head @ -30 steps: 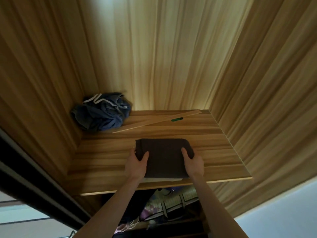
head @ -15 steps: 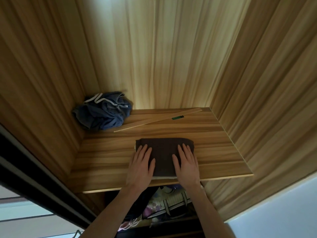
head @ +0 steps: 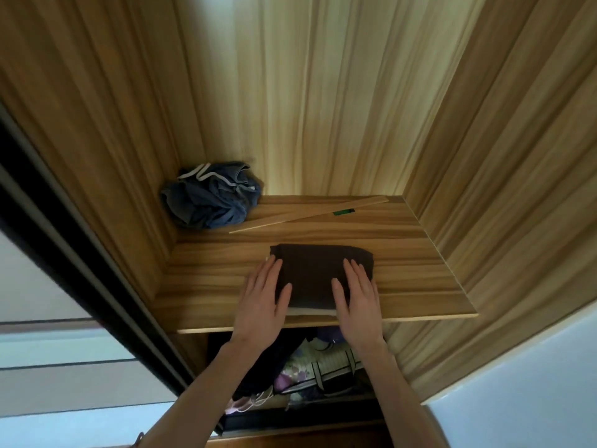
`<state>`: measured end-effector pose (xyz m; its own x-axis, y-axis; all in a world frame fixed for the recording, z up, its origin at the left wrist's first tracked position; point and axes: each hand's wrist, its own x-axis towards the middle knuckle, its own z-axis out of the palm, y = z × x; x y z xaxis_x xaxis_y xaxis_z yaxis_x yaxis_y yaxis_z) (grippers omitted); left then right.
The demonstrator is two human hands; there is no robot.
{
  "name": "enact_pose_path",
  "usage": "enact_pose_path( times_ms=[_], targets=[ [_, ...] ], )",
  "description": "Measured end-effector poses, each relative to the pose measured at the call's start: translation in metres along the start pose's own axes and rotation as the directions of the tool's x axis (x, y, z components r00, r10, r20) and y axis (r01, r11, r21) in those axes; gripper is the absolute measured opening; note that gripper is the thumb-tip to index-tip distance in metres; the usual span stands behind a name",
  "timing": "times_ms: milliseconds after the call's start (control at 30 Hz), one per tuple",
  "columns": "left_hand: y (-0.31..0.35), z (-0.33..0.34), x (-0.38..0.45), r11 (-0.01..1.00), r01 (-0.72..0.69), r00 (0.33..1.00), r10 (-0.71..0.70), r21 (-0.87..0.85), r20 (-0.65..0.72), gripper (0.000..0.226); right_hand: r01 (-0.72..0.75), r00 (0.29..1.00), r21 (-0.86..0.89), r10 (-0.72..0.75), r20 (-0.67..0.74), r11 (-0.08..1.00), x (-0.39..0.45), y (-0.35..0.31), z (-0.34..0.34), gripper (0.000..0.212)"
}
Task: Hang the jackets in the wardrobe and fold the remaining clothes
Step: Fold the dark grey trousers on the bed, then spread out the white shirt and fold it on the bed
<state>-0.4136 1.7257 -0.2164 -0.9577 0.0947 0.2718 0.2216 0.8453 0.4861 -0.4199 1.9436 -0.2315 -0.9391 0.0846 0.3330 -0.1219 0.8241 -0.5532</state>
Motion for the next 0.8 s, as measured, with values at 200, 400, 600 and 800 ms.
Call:
enact_pose_path(
  times_ms=[200, 400, 600, 800],
  targets=[
    [-0.014, -0.060, -0.071, 0.997, -0.032, 0.988, 0.043, 0.075, -0.150, 0.052, 0.160, 0.987, 0.000, -0.160, -0.027, 0.987, -0.046, -0.062, -0.020, 0.070],
    [-0.032, -0.133, -0.176, 0.994, 0.052, 0.955, -0.023, 0.091, -0.297, 0.039, 0.335, 0.942, -0.008, -0.334, 0.041, 0.942, -0.116, -0.142, -0.023, 0.062],
    [-0.063, -0.206, -0.301, 0.954, 0.287, 0.867, -0.221, 0.086, -0.446, 0.047, 0.469, 0.866, 0.128, -0.484, 0.130, 0.874, -0.193, -0.234, -0.006, 0.063],
    [-0.094, -0.290, -0.433, 0.823, 0.553, 0.705, -0.380, 0.129, -0.599, 0.047, 0.620, 0.707, 0.332, -0.689, 0.157, 0.711, -0.262, -0.335, 0.024, 0.062]
  ],
)
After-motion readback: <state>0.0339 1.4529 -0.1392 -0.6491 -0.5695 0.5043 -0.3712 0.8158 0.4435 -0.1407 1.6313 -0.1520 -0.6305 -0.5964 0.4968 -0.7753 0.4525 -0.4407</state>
